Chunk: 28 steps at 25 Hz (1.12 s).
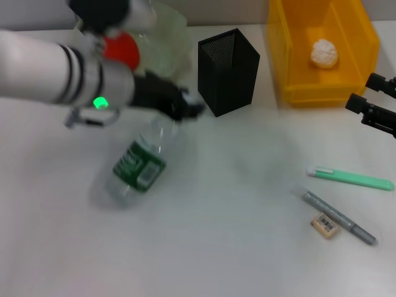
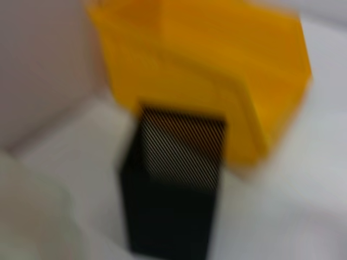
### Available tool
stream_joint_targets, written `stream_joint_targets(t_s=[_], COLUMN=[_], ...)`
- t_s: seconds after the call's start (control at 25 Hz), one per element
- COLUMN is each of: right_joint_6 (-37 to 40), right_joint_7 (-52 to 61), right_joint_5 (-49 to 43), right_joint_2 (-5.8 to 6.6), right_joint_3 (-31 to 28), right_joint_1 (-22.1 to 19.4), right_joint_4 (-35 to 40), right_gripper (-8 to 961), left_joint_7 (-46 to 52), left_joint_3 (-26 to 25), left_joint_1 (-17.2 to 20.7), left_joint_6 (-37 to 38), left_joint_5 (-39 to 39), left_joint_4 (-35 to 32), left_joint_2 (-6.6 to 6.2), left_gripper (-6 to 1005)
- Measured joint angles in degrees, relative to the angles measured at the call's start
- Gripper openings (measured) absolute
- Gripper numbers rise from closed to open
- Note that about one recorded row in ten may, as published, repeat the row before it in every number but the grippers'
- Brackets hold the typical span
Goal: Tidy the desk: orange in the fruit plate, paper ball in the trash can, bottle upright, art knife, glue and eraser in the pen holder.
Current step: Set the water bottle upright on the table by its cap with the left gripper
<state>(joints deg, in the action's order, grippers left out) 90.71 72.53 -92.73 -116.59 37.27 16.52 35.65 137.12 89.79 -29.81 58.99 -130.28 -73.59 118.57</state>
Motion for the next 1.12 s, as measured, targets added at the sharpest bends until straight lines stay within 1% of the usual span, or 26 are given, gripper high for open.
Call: stream_joint_targets(t_s=[0.04, 0.08, 0.12, 0.16, 0.24, 0.36, 0.52, 0.8, 1.12], right_joint_6=[0.00, 0.00, 0.00, 0.00, 0.00, 0.00, -0.01, -0.05, -0.04], right_joint_7=[-0.19, -0.40, -0.64, -0.83, -1.04, -1.19, -1.25, -1.26, -1.26], right_joint_5=[0.00, 0.00, 0.00, 0.00, 0.00, 0.00, 0.00, 0.00, 0.00], right_joint_2=[0.00, -0.03, -0.09, -0.12, -0.15, -0.14, -0.08, -0.05, 0.01], right_joint_3=[0.00, -0.01, 0.00, 0.00, 0.00, -0.01, -0.01, 0.03, 0.04], right_joint_1=[0.00, 0.00, 0.00, 0.00, 0.01, 0.12, 0.35, 0.61, 0.62], right_joint_4=[-0.02, -0.02, -0.02, -0.01, 0.01, 0.03, 0.03, -0.04, -0.06], right_gripper=[830, 830, 830, 830, 830, 830, 830, 831, 831], left_joint_7=[-0.23, -0.98, -1.37, -1.37, -1.72, -1.82, -1.82, -1.82, -1.85], left_joint_3=[-1.12, -3.52, -5.00, -5.00, -7.21, -9.05, -9.40, -9.13, -9.97], left_joint_1=[0.82, 2.33, 3.08, 3.08, 4.19, 5.31, 5.85, 5.90, 5.95], left_joint_6=[-0.11, -0.37, -0.49, -0.49, -0.56, -0.62, -0.68, -0.66, -0.37], left_joint_5=[0.02, 0.22, 0.38, 0.38, 0.52, 0.56, 0.67, 0.62, 0.50], left_joint_4=[-2.09, -5.37, -6.98, -6.98, -9.11, -10.20, -10.33, -10.39, -10.70], left_joint_2=[-0.01, -0.01, -0.01, -0.01, -0.01, -0.01, 0.00, -0.01, -0.02], left_gripper=[441, 440, 439, 439, 438, 436, 434, 432, 431])
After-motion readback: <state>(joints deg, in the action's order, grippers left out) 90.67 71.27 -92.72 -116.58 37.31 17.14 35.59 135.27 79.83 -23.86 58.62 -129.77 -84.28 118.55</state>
